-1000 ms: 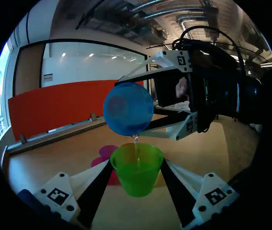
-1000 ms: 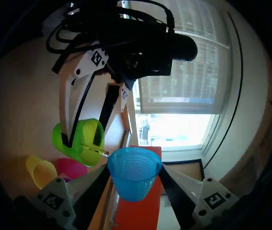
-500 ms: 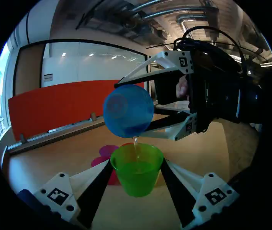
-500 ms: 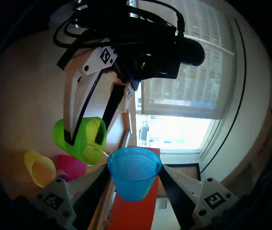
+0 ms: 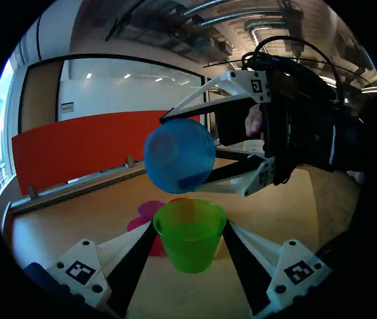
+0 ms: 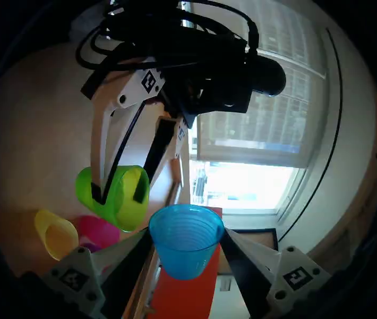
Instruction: Pour water
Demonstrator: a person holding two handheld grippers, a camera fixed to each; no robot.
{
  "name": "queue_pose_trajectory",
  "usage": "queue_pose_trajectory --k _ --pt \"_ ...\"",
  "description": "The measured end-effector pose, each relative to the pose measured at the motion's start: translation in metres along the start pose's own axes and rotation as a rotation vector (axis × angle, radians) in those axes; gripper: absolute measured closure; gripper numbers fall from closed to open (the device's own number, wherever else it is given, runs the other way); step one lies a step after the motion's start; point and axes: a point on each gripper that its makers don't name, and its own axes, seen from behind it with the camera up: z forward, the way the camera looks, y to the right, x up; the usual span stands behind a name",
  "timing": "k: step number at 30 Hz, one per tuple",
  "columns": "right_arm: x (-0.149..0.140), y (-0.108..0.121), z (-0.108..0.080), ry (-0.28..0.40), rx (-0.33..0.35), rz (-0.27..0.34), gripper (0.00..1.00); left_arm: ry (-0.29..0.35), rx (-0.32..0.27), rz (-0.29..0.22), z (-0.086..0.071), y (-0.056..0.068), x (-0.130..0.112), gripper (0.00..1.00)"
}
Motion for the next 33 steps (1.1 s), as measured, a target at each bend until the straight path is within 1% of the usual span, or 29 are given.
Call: queue_pose_trajectory --k 2,5,11,14,17,21,24,29,33 --pt "0.001 0.0 0.0 0.0 0.001 0.003 0.09 0.001 0.0 -0.001 0.0 0.0 0.001 0.13" --pt "0.002 -0.001 0.001 0.0 0.006 0.031 0.09 0.004 0.001 -0.003 0.0 0.0 0.002 0.13" --pt "0.006 0.0 0.0 0.02 0.002 0.142 0.09 0.002 0.006 -0.005 0.001 -0.002 0.001 0.13" --pt "0.005 0.001 -0.002 0.021 -0.001 0.196 0.09 0.0 0.008 -0.005 0.001 -0.002 0.0 0.13" --pt "0.001 0.0 -0.004 0.011 -0.004 0.265 0.09 0.0 0.01 -0.006 0.002 -0.003 0.0 0.13" --pt "-0.005 -0.002 -0.006 0.001 -0.013 0.386 0.09 0.0 0.012 -0.007 0.003 -0.004 0.0 0.13" --pt "-0.01 -0.006 -0.008 -0.004 -0.014 0.487 0.09 -0.001 0.016 -0.008 0.003 -0.006 0.0 0.13" --pt "-0.022 -0.012 -0.012 -0.022 -0.034 0.666 0.09 -0.007 0.018 -0.012 0.006 -0.007 -0.001 0.13" --pt "-0.027 -0.021 -0.015 -0.031 -0.032 0.798 0.09 -0.01 0.023 -0.009 0.008 -0.009 -0.001 0.13"
